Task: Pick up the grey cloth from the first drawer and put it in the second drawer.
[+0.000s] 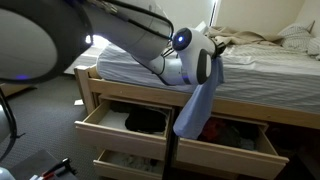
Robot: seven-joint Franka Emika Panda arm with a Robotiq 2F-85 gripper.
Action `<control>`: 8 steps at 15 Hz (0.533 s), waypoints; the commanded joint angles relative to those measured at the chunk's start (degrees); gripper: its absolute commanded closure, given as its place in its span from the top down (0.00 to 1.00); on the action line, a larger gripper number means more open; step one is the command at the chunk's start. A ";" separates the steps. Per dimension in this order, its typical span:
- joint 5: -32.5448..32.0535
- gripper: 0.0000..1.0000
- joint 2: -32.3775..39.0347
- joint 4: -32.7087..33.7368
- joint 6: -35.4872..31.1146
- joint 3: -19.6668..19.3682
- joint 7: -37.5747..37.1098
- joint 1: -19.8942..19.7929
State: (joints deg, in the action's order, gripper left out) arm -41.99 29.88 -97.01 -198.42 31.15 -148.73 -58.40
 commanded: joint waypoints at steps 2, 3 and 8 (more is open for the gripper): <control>10.14 0.02 -9.25 2.19 1.00 -12.30 1.92 3.40; 16.99 0.02 -9.64 2.39 1.52 -15.93 9.08 6.10; 13.51 0.02 -6.69 0.35 4.73 -12.50 10.85 7.90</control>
State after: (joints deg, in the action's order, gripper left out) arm -24.27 20.81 -95.42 -195.14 10.02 -136.64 -47.63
